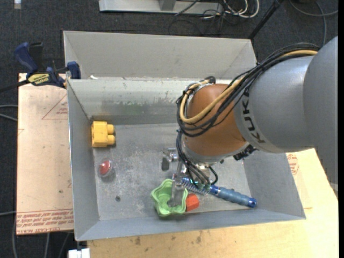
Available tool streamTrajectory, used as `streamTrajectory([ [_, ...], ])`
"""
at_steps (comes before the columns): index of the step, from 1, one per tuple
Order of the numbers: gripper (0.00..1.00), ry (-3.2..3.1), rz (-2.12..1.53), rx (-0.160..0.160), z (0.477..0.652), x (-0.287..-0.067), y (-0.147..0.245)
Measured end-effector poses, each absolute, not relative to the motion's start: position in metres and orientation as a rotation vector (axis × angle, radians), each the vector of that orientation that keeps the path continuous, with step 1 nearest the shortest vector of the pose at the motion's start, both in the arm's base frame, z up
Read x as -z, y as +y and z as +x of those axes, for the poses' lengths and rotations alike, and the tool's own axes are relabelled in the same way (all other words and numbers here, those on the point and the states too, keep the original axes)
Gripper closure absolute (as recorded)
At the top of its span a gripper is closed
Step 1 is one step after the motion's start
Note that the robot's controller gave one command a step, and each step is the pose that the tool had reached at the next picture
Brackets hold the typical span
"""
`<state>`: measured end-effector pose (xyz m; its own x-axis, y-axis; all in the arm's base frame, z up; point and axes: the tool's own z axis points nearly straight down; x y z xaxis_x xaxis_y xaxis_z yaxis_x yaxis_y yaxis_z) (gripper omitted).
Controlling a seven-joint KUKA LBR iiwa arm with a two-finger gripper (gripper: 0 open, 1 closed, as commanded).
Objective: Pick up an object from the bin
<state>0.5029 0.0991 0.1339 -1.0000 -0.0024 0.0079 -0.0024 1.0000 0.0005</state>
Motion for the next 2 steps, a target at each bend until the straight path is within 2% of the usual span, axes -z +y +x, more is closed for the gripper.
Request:
streamTrajectory([
  [1, 0.0, -3.168, 0.095, 0.006, 0.4946, -0.0729, 0.07],
  [2, 1.0, -3.144, 0.104, 0.005, 0.4887, -0.0731, 0.072],
])
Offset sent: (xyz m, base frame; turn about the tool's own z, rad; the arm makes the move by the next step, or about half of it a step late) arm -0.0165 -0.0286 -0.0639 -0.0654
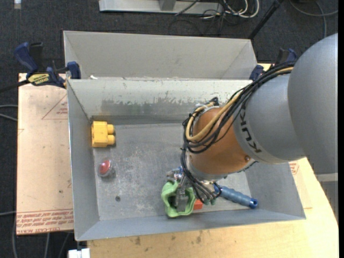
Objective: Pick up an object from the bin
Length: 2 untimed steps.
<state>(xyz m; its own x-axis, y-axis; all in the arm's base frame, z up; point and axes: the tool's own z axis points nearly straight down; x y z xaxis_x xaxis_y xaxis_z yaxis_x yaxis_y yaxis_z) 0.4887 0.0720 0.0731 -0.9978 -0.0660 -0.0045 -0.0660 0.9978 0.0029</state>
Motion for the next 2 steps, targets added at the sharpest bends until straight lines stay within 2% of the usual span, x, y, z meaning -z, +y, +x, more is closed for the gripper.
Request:
streamTrajectory([
  [1, 1.0, 3.129, -0.088, -0.002, 0.524, -0.193, 0.065],
  [2, 1.0, 2.991, -0.937, 0.001, 0.521, -0.257, 0.056],
])
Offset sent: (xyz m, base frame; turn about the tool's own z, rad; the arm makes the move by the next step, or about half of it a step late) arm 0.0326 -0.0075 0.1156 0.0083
